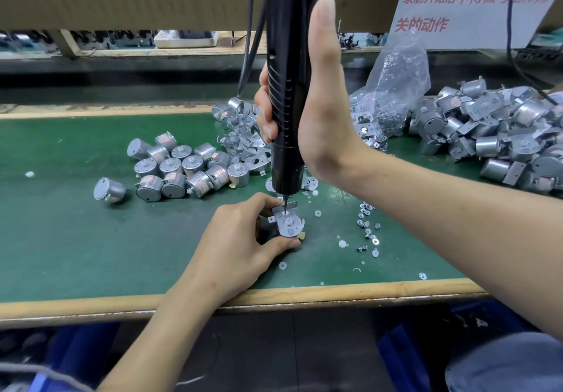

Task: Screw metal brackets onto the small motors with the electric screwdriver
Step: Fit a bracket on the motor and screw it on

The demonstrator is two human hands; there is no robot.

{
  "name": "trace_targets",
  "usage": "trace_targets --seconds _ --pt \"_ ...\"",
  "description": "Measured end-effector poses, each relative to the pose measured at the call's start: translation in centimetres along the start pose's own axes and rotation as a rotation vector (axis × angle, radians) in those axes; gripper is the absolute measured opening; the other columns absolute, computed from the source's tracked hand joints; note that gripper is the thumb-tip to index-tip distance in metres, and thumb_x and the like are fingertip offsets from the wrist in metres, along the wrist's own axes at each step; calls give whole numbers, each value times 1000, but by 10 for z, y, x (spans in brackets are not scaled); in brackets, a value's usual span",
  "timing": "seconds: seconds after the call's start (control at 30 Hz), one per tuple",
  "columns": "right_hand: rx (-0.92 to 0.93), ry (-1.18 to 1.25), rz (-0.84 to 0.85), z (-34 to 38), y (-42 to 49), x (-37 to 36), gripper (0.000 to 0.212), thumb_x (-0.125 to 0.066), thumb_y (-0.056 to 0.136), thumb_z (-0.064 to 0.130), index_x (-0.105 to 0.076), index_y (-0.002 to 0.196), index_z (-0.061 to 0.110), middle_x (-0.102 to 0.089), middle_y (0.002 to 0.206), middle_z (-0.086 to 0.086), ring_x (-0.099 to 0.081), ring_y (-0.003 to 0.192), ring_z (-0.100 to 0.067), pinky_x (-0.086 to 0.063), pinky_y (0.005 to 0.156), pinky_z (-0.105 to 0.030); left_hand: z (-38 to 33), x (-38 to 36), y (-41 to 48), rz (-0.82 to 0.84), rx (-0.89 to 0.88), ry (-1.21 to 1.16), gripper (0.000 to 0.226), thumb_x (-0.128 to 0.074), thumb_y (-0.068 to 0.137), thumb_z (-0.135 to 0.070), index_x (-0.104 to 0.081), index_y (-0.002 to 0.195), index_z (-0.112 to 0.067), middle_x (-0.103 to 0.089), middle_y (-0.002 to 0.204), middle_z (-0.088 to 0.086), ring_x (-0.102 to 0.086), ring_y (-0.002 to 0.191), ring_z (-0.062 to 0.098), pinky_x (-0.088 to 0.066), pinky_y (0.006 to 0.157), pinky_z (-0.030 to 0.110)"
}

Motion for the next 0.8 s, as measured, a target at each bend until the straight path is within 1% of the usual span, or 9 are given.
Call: trace_targets --seconds 0.07,0.17,0.27,0.4,0.53,0.6,0.7,0.8 --pt "5 0 -1 1 0 0 65 -23 93 64 -47 66 10 -46 53 -10 -42 45 -24 -38 46 -28 0 0 0 -2 2 2 49 -85 67 -51 -64 107 -30 -64 79 -22 -52 67 -11 -37 59 15" --pt "7 5 -6 1 0 1 66 -22 93 64 -47 66 10 -46 52 -10 -41 44 -24 -38 46 -28 0 0 -1 -5 4 -1 49 -85 67 -51 -64 107 -30 -62 78 -23 -52 68 -12 -37 59 17" --pt "10 4 -14 1 0 1 65 -23 93 64 -47 66 9 -46 52 -10 -41 44 -24 -38 46 -28 1 0 -1 -4 7 -4 49 -85 68 -52 -64 107 -31 -62 75 -21 -52 67 -9 -38 59 20" --pt "22 -7 -34 2 0 2 63 -26 96 62 -47 65 11 -47 51 -6 -42 44 -24 -38 45 -28 1 0 -1 -4 7 -3 49 -84 68 -52 -64 106 -32 -64 77 -21 -53 68 -9 -38 59 17" --pt "25 -13 -53 2 -1 3 63 -28 94 62 -47 65 11 -48 50 -6 -43 44 -23 -38 45 -28 1 0 -1 -1 9 -6 49 -85 67 -51 -64 107 -30 -65 79 -21 -54 70 -10 -39 59 12" --pt "30 -12 -59 2 -1 4 63 -28 95 62 -47 64 11 -48 49 -6 -43 43 -23 -38 45 -27 1 0 -1 -2 8 -14 48 -85 68 -50 -64 106 -30 -67 79 -18 -56 71 -6 -42 60 13" --pt "41 -16 -71 3 -1 6 63 -27 96 61 -48 63 11 -48 49 -6 -44 43 -23 -38 45 -27 1 0 -1 1 6 -30 46 -85 68 -48 -64 105 -31 -68 75 -10 -58 72 7 -45 63 19" --pt "40 -11 -71 2 -1 7 64 -25 96 61 -47 63 11 -48 49 -5 -44 44 -23 -38 45 -28 2 -1 0 1 -4 -28 45 -85 68 -48 -64 104 -31 -66 71 -9 -57 70 8 -43 61 17"
Point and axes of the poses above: each hand's wrist, its own y-axis towards the middle knuckle, its own x-axis out of the back of the hand, z = x × y, the point moved 9 cm from there along y, towards the middle knuckle
